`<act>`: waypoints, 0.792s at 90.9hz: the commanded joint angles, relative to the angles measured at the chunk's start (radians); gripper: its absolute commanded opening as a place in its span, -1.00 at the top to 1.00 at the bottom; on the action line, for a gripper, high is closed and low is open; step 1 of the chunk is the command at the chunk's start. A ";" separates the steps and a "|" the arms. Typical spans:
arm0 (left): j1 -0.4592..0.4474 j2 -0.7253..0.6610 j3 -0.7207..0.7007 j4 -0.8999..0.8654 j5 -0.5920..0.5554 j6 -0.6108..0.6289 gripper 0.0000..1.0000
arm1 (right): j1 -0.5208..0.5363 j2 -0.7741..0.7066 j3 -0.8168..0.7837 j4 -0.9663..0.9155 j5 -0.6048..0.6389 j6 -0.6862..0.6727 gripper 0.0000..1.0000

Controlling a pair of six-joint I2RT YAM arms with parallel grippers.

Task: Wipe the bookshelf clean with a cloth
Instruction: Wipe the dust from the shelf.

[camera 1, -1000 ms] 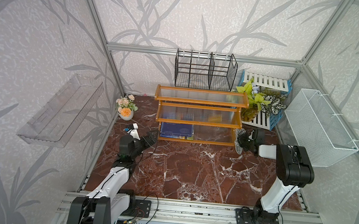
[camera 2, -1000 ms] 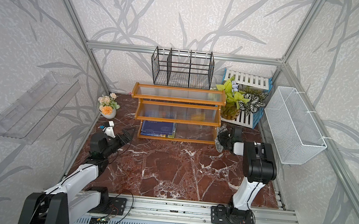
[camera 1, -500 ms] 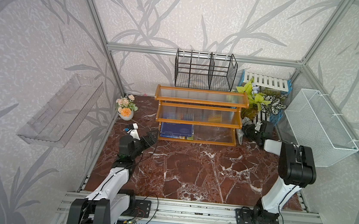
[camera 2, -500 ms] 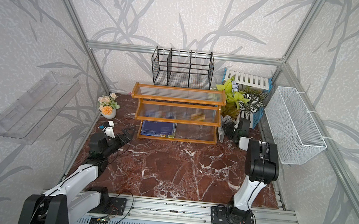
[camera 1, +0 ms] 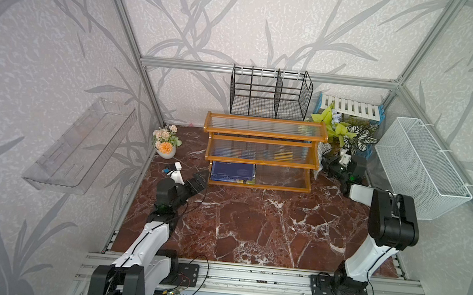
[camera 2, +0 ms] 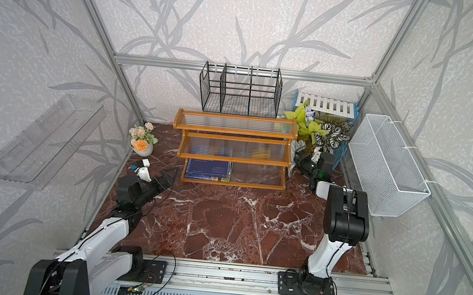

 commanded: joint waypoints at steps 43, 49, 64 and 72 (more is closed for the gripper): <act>-0.006 0.012 0.024 0.014 -0.015 0.007 -1.00 | -0.090 -0.289 0.006 -0.525 0.120 -0.265 1.00; -0.006 0.019 0.024 0.020 -0.017 0.007 -1.00 | -0.087 -0.266 0.010 -0.549 0.153 -0.281 1.00; -0.006 0.037 0.025 0.027 -0.018 0.010 -1.00 | -0.037 -0.173 0.046 -0.528 0.187 -0.290 1.00; -0.006 0.039 0.026 0.028 -0.017 0.007 -1.00 | 0.003 -0.105 0.095 -0.513 0.196 -0.294 1.00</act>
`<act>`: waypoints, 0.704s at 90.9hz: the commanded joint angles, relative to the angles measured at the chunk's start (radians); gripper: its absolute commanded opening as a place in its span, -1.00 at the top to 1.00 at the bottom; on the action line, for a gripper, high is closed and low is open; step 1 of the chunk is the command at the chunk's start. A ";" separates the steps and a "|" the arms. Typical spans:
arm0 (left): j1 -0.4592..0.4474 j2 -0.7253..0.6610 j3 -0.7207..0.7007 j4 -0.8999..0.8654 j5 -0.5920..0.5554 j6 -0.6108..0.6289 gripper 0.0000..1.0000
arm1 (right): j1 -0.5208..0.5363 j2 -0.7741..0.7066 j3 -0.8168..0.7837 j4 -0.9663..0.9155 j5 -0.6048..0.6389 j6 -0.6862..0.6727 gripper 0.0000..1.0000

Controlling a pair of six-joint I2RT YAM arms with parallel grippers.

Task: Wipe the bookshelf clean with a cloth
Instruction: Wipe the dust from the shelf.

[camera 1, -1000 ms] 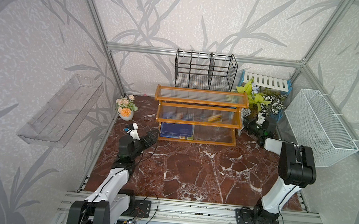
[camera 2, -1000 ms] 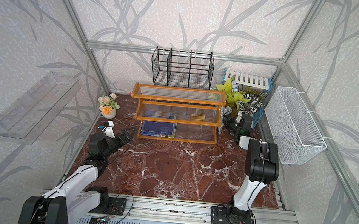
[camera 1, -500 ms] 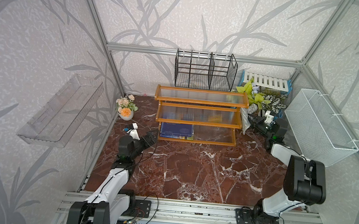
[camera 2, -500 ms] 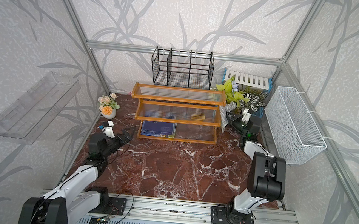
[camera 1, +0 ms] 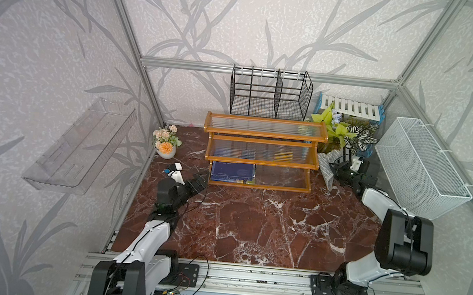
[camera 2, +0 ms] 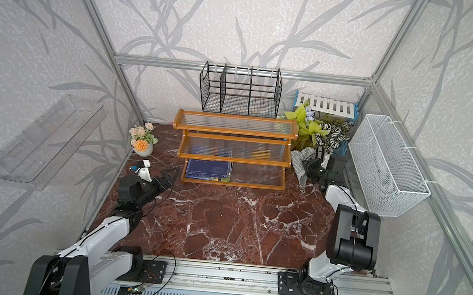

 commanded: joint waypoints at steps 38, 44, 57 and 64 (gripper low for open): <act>-0.006 0.004 0.031 0.021 -0.007 0.004 -1.00 | 0.100 0.197 0.186 0.126 -0.030 0.009 1.00; -0.007 0.009 0.029 0.026 -0.006 0.003 -1.00 | 0.099 0.182 0.190 0.131 -0.051 0.009 1.00; -0.008 0.006 0.027 0.028 -0.004 0.000 -1.00 | 0.097 0.143 0.201 0.103 -0.075 -0.002 1.00; -0.008 0.001 0.027 0.024 -0.007 0.000 -1.00 | 0.095 0.126 0.208 0.085 -0.084 -0.001 1.00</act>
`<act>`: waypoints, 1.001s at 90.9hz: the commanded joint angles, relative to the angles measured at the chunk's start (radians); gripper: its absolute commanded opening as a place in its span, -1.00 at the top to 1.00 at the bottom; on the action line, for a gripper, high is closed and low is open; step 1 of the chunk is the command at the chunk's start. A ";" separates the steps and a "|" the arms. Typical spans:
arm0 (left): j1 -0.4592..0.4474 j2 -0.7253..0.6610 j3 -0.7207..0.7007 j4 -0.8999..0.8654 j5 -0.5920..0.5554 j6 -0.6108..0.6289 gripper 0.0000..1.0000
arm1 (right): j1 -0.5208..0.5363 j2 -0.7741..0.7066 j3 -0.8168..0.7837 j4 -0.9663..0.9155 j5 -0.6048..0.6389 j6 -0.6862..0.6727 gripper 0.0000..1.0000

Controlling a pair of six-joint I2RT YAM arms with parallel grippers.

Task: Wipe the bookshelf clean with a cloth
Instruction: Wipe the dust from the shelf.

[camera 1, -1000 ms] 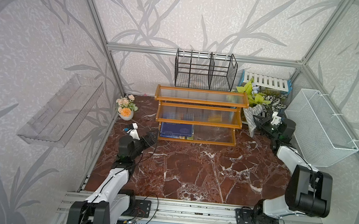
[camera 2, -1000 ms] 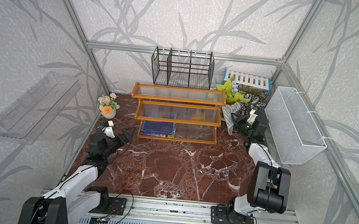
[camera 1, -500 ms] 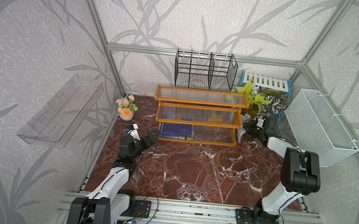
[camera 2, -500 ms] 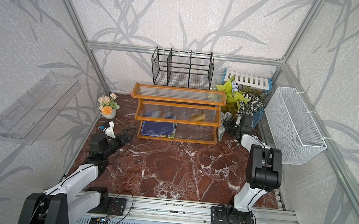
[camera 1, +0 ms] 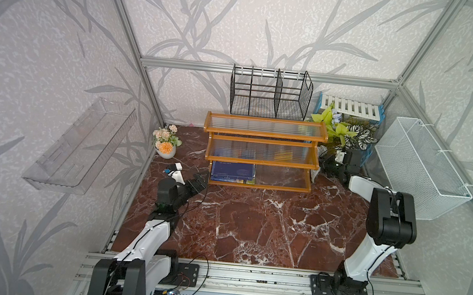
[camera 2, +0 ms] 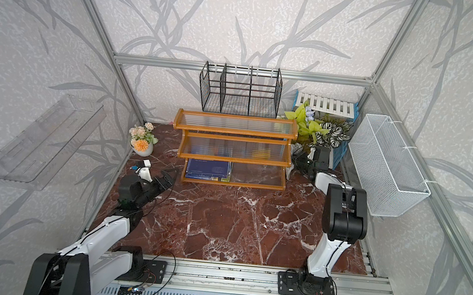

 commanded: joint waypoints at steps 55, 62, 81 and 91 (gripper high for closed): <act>-0.008 -0.039 0.026 0.003 -0.011 -0.001 -1.00 | -0.023 -0.051 0.203 0.036 -0.107 0.048 1.00; -0.008 -0.039 0.025 0.004 -0.009 -0.002 -1.00 | -0.023 -0.055 0.220 0.056 -0.118 0.068 1.00; -0.008 -0.043 0.021 0.004 -0.011 -0.003 -1.00 | -0.023 -0.155 0.210 0.097 -0.153 0.092 1.00; -0.008 -0.040 0.017 0.010 -0.011 -0.004 -1.00 | -0.023 -0.217 0.197 0.064 -0.155 0.086 1.00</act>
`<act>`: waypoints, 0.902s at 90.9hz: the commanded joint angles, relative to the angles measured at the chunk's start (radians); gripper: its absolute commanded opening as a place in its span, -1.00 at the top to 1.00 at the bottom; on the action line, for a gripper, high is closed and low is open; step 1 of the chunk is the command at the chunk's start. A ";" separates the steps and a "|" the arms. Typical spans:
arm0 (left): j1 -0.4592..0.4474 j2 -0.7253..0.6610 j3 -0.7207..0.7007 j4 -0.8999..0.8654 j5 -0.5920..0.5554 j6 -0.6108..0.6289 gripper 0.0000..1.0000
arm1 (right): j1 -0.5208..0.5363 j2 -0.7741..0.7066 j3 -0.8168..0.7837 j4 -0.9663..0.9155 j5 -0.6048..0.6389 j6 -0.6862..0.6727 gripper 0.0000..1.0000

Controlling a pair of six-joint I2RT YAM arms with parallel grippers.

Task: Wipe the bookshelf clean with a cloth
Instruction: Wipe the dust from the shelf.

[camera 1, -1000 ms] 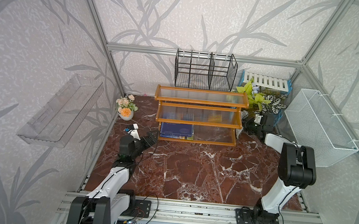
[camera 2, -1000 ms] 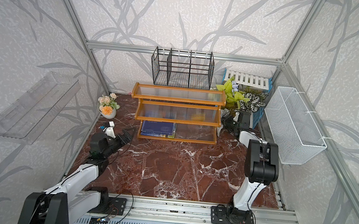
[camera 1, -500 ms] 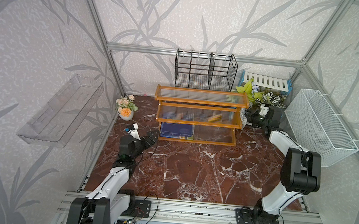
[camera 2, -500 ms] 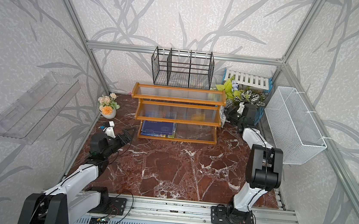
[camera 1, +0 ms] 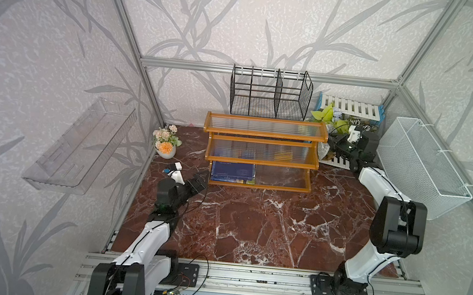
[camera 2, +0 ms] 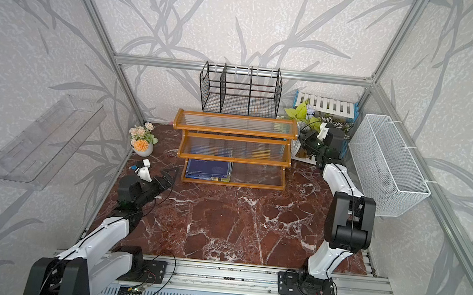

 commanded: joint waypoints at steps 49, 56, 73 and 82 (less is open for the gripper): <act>-0.003 -0.026 0.011 0.006 -0.018 0.004 -1.00 | -0.048 -0.355 -0.118 -0.175 0.016 -0.079 1.00; -0.003 -0.031 0.017 -0.007 -0.010 0.006 -1.00 | -0.041 -0.400 -0.125 -0.243 0.045 -0.137 1.00; -0.009 -0.076 0.059 -0.121 -0.009 0.056 -1.00 | 0.129 -0.582 -0.169 -0.481 0.297 -0.420 1.00; -0.029 -0.127 0.086 -0.220 -0.044 0.094 -1.00 | 0.271 -0.651 -0.201 -0.556 0.434 -0.504 1.00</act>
